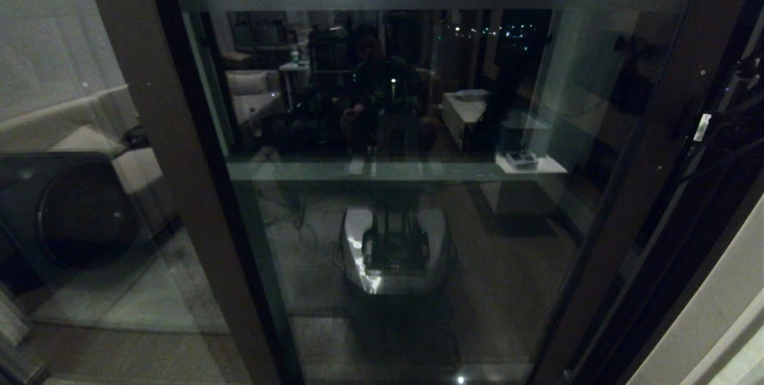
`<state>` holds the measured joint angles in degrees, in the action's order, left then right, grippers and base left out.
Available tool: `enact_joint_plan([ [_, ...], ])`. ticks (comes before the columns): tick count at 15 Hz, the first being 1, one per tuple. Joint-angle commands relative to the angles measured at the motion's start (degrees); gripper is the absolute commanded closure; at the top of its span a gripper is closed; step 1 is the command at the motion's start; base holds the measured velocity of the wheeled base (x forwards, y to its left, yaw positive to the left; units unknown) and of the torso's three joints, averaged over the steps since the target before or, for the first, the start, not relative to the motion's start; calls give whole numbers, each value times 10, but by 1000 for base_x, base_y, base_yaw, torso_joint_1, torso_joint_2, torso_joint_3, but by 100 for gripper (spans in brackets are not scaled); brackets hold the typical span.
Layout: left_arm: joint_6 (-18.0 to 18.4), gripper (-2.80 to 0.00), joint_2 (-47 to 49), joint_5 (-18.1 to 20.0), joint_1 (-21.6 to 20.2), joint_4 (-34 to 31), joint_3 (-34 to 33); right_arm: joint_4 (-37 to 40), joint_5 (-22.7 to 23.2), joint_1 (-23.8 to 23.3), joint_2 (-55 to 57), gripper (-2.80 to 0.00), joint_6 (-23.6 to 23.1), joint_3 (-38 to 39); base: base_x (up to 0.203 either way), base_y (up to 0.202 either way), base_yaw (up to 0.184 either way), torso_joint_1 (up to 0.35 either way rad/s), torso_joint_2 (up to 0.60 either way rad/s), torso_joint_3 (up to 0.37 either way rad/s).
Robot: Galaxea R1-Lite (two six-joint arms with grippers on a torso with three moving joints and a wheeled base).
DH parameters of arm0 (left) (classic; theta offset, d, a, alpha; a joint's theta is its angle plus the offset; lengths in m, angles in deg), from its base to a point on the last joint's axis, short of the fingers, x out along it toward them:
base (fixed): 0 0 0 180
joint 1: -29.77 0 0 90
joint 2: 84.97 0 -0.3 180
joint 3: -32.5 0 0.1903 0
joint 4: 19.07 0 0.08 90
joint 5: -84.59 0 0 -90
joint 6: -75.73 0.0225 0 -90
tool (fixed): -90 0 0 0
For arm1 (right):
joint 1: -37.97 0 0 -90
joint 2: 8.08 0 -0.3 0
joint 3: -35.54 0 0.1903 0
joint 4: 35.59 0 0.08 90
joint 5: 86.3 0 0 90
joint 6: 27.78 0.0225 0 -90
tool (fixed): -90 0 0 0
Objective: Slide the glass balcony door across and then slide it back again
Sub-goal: Close the slid door
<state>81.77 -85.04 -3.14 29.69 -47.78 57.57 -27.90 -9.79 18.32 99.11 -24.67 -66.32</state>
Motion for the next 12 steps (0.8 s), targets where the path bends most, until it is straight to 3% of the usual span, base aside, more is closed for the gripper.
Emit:
enact_joint_plan([
  [1,1,0,0,0,0,-1,0,-7,-4,-4,6,-280,1,-1,0,0,0,0,0,0],
  [12,0,0,0,0,0,-1,0,-15,-4,-18,13,-280,1,-2,0,0,0,0,0,0],
])
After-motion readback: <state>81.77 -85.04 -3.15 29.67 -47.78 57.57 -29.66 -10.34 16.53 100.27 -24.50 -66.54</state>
